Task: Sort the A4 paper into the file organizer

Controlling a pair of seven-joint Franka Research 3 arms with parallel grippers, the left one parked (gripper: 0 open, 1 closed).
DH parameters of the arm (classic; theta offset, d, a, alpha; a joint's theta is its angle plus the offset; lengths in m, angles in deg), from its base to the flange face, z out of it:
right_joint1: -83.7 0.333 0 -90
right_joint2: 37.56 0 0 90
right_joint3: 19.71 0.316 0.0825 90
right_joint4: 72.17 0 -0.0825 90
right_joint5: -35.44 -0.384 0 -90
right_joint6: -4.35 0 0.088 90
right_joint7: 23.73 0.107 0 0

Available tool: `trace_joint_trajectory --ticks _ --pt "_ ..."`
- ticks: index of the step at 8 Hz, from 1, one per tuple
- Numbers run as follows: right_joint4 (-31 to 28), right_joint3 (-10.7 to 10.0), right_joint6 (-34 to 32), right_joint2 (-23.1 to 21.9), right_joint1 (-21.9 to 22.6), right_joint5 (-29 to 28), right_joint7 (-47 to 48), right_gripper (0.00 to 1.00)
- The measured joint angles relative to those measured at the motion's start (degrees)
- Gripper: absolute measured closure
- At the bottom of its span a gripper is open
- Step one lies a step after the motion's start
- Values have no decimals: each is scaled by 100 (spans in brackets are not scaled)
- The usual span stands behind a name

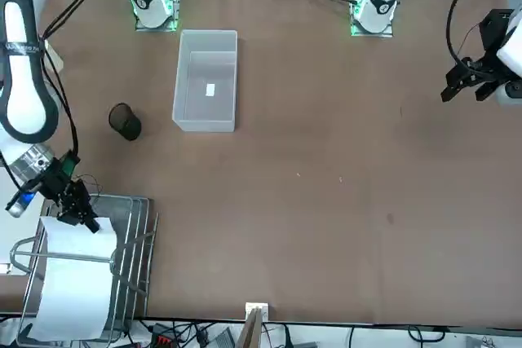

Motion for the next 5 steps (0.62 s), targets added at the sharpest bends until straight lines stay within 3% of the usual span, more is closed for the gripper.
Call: trace_joint_trajectory --ticks 1,2,5 --pt "1 0 11 9 17 0 -1 85" --pt "2 0 21 10 36 3 -18 69" --pt "24 1 17 -7 119 95 -40 12"
